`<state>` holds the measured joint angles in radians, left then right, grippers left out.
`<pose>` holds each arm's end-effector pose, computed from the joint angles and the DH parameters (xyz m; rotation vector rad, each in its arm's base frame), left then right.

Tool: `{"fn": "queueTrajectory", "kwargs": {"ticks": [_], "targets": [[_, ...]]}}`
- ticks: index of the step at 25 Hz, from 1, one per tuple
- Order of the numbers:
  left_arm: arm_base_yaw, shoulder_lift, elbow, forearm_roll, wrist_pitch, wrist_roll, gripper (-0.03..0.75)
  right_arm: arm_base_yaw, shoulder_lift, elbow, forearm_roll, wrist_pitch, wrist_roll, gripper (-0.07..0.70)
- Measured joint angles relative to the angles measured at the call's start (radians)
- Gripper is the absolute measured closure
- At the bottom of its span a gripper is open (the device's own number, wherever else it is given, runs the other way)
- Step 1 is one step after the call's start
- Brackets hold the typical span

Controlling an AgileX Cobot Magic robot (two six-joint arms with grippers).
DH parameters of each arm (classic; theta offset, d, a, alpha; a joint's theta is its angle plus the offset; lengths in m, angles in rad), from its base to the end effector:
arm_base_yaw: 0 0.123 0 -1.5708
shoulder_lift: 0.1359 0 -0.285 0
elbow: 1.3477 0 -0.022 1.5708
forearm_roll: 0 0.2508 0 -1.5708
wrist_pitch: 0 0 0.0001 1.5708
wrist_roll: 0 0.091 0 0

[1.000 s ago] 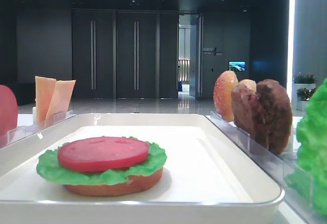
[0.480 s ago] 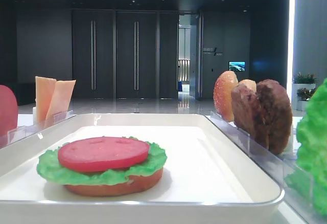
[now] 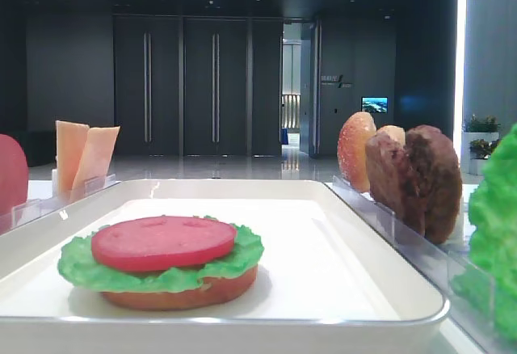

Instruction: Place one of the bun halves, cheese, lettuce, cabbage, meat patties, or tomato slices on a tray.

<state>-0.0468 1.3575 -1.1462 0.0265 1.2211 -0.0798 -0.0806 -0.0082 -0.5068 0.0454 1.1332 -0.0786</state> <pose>0.2497 -0.0094 0.3092 -0.0390 2.9145 0.0168 -0.0098 0.0045 0.2734 -0.0024 2.1012 -0.0410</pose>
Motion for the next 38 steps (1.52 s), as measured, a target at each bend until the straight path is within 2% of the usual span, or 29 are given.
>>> {"fn": "queueTrajectory", "kwargs": {"ticks": [6,11,16,28,38], "targets": [[0.000,-0.071,0.000,0.040,0.000,0.003,0.106,0.000,0.000,0.000,0.000,0.000,0.000,0.048],[0.000,-0.245,0.025,0.046,0.006,0.021,0.106,0.000,0.000,0.000,0.000,0.000,0.000,0.048],[0.000,-0.488,0.138,0.044,0.020,0.068,0.107,0.000,0.000,0.000,0.000,0.000,0.000,0.048],[0.000,-1.016,0.441,0.030,0.030,0.072,0.107,0.000,0.000,0.000,0.000,0.000,0.000,0.048],[0.000,-1.345,0.622,0.026,-0.023,0.072,0.107,0.000,0.000,0.000,0.000,0.000,0.000,0.048]]}}
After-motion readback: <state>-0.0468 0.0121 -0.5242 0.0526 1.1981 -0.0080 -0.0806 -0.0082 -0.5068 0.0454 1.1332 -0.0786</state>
